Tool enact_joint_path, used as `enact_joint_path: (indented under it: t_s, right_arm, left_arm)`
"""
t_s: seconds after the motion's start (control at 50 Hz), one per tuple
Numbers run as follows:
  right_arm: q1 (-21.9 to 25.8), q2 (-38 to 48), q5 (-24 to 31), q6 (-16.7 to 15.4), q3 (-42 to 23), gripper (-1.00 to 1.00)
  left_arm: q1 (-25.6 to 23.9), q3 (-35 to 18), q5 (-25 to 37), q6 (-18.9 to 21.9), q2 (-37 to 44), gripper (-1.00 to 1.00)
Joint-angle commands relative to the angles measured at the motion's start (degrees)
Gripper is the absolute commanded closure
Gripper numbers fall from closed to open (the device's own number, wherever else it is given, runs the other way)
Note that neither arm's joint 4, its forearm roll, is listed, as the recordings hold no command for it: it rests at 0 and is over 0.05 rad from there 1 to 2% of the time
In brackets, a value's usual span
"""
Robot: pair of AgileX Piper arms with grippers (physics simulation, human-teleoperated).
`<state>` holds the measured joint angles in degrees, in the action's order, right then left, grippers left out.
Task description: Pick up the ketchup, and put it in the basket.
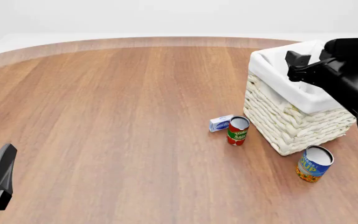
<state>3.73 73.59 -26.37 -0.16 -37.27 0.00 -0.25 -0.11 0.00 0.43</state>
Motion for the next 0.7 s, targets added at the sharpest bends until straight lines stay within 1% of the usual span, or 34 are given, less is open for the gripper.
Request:
enact_joint_path:
  t_s: [0.02, 0.22, 0.24, 0.3, 0.4, 0.42, 0.46, 0.56, 0.58, 0.7]
  right_arm:
    - [3.1, -1.4, -1.5, -0.8, 1.3, -1.0]
    - [7.4, 0.0, -3.5, -1.4, 1.2, -1.0]
    - [8.9, 0.9, -3.8, -0.8, 0.6, -1.0]
    - [10.6, 1.3, -4.6, -0.7, 0.4, -1.0]
    - [12.7, 2.1, -5.2, -0.7, -0.3, -1.0]
    - [13.7, 2.7, -5.5, -0.5, -0.6, -1.0]
    - [14.1, 2.9, -5.6, -0.5, -0.7, -1.0]
    - [17.4, 4.1, -6.7, -1.1, -1.3, -1.0]
    - [19.0, 4.7, -7.0, -1.7, -1.8, -1.0]
    - [22.2, 6.2, -7.5, -3.0, -2.7, -1.0]
  left_arm:
    - [0.0, 0.0, 0.0, 0.0, 0.0, -1.0]
    - [0.0, 0.0, 0.0, 0.0, 0.0, -1.0]
    - [0.0, 0.0, 0.0, 0.0, 0.0, -1.0]
    - [0.0, 0.0, 0.0, 0.0, 0.0, -1.0]
    - [0.0, 0.0, 0.0, 0.0, 0.0, -1.0]
    - [0.0, 0.0, 0.0, 0.0, 0.0, -1.0]
    - [0.0, 0.0, 0.0, 0.0, 0.0, -1.0]
    - [0.0, 0.0, 0.0, 0.0, 0.0, -1.0]
    - [0.0, 0.0, 0.0, 0.0, 0.0, -1.0]
    - [0.0, 0.0, 0.0, 0.0, 0.0, -1.0]
